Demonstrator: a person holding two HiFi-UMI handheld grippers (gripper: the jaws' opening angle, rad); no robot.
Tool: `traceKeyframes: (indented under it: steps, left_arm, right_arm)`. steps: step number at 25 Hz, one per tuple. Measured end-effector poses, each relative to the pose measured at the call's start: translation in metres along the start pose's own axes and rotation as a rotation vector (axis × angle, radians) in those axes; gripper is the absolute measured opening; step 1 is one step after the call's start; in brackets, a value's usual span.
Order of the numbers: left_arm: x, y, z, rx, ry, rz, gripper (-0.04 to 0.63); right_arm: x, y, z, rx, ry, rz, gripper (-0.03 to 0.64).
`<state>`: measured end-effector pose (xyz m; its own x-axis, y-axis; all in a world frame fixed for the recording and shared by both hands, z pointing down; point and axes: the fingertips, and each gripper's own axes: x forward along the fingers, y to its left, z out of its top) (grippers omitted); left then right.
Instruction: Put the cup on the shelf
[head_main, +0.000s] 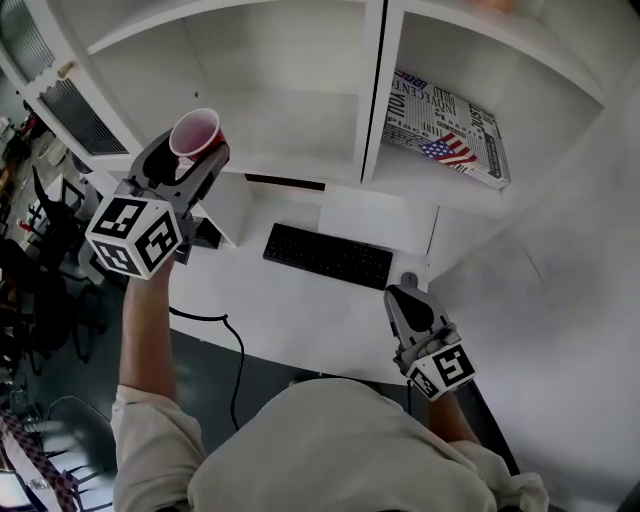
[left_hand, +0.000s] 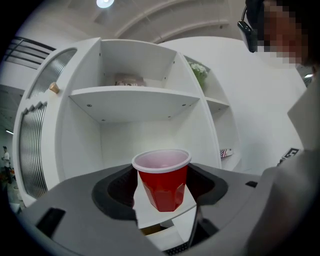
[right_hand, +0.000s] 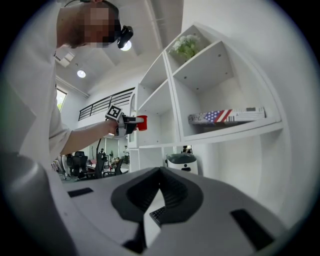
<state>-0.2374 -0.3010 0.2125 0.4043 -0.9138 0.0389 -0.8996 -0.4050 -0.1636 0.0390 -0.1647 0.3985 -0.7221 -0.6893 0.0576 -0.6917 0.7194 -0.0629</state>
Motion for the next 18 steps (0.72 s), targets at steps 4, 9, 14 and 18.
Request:
traceKeyframes:
  steps: [4, 9, 14, 18]
  left_arm:
    - [0.021, 0.002, -0.003, -0.013, 0.014, -0.010, 0.302]
    - [0.045, 0.003, -0.012, -0.024, 0.040, -0.021, 0.302]
    - [0.068, 0.002, -0.023, -0.039, 0.064, -0.031, 0.302]
    - [0.082, 0.002, -0.032, -0.050, 0.081, -0.030, 0.302]
  right_arm:
    - [-0.008, -0.011, -0.004, 0.012, 0.001, -0.034, 0.005]
    - [-0.014, -0.025, -0.011, 0.029, 0.008, -0.070, 0.005]
    - [-0.018, -0.034, -0.013, 0.040, 0.006, -0.090, 0.005]
    - [-0.021, -0.043, -0.016, 0.047, 0.013, -0.107, 0.005]
